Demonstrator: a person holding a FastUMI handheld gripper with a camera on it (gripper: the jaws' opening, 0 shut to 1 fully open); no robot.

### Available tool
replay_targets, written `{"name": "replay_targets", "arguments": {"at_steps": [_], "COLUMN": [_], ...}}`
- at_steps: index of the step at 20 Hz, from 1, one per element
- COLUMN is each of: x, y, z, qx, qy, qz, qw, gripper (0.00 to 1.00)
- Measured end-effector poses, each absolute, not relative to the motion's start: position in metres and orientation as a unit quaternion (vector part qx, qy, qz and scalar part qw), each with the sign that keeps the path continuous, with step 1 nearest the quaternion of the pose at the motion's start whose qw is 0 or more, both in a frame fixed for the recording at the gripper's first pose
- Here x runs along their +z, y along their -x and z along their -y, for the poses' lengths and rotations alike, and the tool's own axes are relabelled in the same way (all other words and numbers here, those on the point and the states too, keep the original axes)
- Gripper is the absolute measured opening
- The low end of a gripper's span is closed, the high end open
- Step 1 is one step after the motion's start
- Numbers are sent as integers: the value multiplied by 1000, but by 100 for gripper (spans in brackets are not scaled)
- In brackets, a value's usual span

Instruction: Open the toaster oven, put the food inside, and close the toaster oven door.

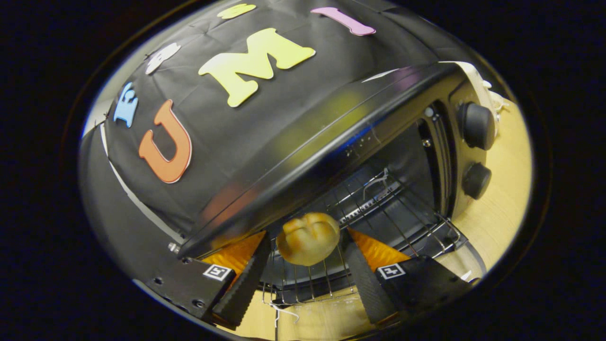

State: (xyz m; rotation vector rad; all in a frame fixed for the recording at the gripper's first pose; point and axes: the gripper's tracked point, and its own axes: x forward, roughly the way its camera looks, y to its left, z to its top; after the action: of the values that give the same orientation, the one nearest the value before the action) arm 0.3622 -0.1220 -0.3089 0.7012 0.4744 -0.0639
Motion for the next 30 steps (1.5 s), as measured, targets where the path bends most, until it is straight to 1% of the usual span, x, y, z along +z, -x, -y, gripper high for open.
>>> {"name": "replay_targets", "arguments": {"at_steps": [3, 7, 13, 18, 20, 25, 30], "x": [-301, -294, -242, -222, -232, -270, -294], "y": [-346, -307, -232, -171, -153, -137, -135], "z": [118, 105, 80, 67, 68, 75, 94], "qx": [-37, -42, -23, -10, -9, -4, -26], "qy": [-338, -333, -234, -188, -153, -82, -41], "qz": [-230, -241, -203, -180, -186, -228, -267], "qw": [912, 911, 950, 965, 970, 970, 963], "gripper": [97, 97, 97, 98, 97, 98, 99]}}
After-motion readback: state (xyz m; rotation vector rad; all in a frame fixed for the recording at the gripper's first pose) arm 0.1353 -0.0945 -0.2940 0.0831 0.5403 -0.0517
